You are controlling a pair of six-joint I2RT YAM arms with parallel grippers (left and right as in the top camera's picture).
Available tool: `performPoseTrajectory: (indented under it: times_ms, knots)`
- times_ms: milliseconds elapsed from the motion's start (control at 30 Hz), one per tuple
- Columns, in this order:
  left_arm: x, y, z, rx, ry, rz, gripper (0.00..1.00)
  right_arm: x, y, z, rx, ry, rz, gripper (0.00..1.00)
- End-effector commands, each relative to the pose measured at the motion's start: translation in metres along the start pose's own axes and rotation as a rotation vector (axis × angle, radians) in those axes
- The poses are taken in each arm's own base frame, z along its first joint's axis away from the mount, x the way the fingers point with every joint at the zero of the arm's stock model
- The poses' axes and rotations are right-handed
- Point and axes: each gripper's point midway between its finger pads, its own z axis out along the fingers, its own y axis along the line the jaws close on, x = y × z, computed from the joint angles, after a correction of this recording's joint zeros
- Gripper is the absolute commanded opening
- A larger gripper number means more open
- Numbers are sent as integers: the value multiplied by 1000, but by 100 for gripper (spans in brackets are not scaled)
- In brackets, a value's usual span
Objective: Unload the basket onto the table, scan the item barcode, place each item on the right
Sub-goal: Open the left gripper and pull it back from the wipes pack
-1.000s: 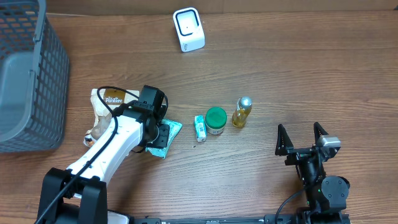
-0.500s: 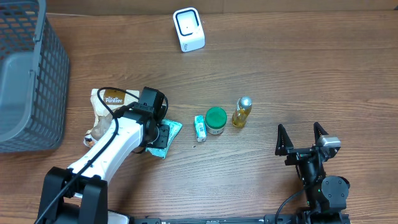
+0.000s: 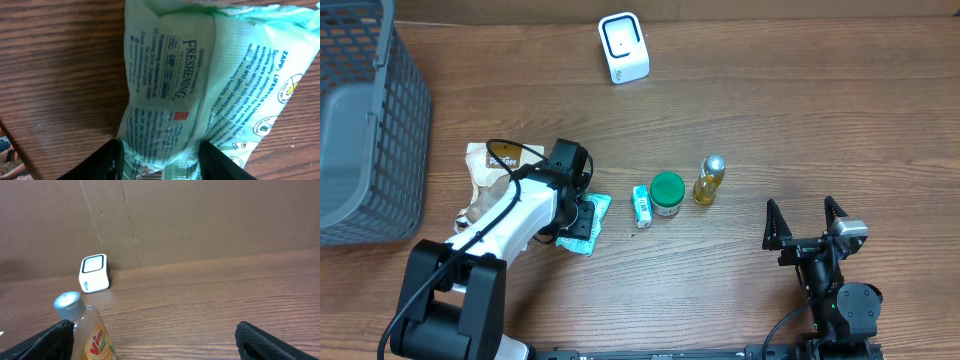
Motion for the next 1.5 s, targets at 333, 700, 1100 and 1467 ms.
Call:
performPoseTrajectory:
  times_ms: [333, 700, 1100, 1467]
  knots:
    - [-25, 6, -46, -68, 10, 3, 44, 3, 0, 0, -1, 1, 3, 100]
    - [-42, -19, -48, 64, -19, -1, 10, 3, 0, 0, -1, 1, 3, 100]
    - [-15, -21, 16, 80, 114, -8, 4, 3, 0, 0, -1, 1, 3, 100]
    - [-86, 7, -104, 51, -232, -100, 8, 3, 0, 0, -1, 1, 3, 100]
